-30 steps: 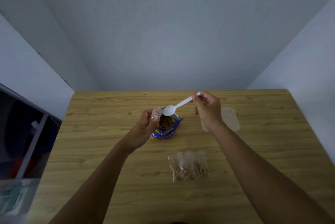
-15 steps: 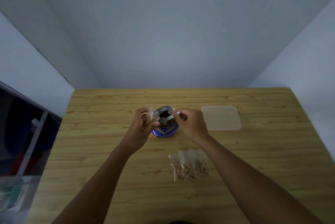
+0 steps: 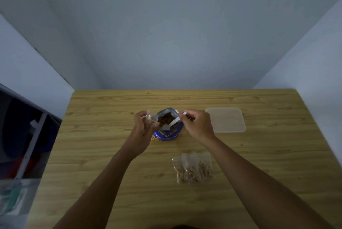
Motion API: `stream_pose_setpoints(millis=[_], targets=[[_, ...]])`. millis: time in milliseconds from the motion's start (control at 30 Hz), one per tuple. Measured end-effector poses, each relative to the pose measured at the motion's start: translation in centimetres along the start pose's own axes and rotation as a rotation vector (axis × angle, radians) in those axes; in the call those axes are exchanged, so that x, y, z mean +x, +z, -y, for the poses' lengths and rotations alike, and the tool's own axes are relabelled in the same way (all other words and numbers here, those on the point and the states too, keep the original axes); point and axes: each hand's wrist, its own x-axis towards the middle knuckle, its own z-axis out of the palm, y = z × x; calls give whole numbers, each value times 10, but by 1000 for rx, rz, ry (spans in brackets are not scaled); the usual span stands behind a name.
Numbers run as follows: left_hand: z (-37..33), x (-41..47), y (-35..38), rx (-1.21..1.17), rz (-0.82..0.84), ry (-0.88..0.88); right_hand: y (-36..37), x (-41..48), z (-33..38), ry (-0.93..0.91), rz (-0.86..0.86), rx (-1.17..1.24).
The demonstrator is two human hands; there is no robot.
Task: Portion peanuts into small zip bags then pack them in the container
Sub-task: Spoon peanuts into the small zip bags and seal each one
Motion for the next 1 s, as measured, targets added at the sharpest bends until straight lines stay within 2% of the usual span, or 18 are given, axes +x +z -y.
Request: stream_pose_setpoints(millis=[133,300,433,633,1000], targets=[[2,1,-1,4,0,0,5,-5,0,-4,63,14],[3,2,0,16,14,0,4,-4,-1,58,-15,119],[3,3,1,-5,16,-26,6,-6,2,77,90,105],[2,1,-1,1,-3,-19,-1,2,1,206,-10,221],[2,2,-3,110,-70,-34,-23,7,-6,504,-56,524]])
